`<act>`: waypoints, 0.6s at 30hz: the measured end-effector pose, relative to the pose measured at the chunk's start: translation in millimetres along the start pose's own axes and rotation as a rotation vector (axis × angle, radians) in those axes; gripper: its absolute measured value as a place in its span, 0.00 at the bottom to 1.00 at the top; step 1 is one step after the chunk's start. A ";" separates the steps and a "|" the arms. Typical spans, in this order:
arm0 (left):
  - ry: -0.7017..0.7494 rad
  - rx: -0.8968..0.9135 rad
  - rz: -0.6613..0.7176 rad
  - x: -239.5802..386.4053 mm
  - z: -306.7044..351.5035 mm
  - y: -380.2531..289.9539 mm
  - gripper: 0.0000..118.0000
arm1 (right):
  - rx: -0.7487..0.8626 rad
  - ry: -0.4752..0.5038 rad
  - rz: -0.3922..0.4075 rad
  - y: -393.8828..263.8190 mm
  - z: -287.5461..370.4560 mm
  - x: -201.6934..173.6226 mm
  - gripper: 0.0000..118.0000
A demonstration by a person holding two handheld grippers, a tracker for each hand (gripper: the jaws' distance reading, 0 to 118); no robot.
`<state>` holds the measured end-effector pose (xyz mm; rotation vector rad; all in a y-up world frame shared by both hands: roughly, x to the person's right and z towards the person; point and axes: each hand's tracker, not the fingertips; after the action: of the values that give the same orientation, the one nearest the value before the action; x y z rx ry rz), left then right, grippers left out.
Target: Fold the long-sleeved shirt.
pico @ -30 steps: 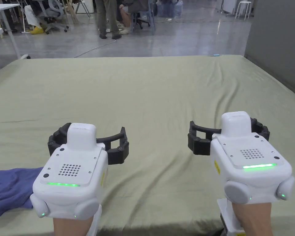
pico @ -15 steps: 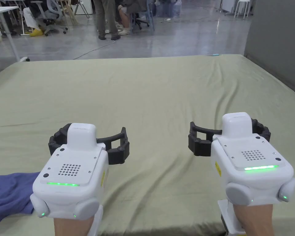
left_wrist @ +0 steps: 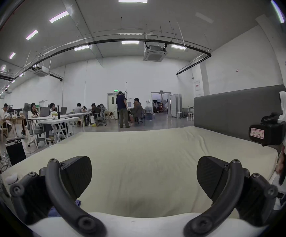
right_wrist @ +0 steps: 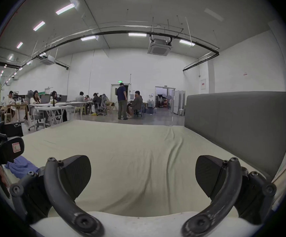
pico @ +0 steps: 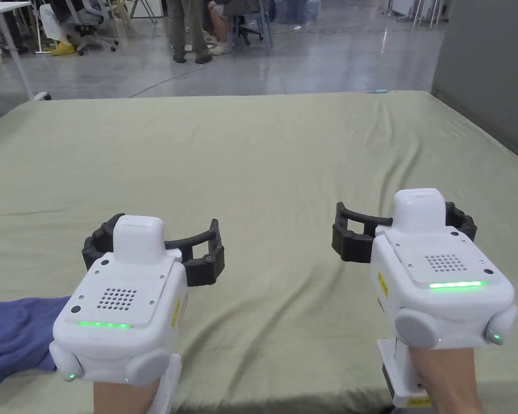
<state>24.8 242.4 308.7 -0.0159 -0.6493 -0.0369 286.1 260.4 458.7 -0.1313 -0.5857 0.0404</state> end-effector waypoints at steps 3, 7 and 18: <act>0.012 -0.024 0.010 -0.5 -1.9 1.7 1.00 | 0.014 -0.009 0.028 2.4 1.7 0.4 1.00; 0.013 -0.017 0.009 0.8 -0.4 3.2 1.00 | 0.022 -0.011 0.017 3.1 5.3 1.1 1.00; -0.002 -0.020 -0.005 4.6 -1.5 6.8 1.00 | 0.014 -0.015 -0.014 6.9 6.4 5.6 1.00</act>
<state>29.7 249.0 310.3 -0.0338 -0.6509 -0.0486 287.2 268.4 466.1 -0.1135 -0.6013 0.0323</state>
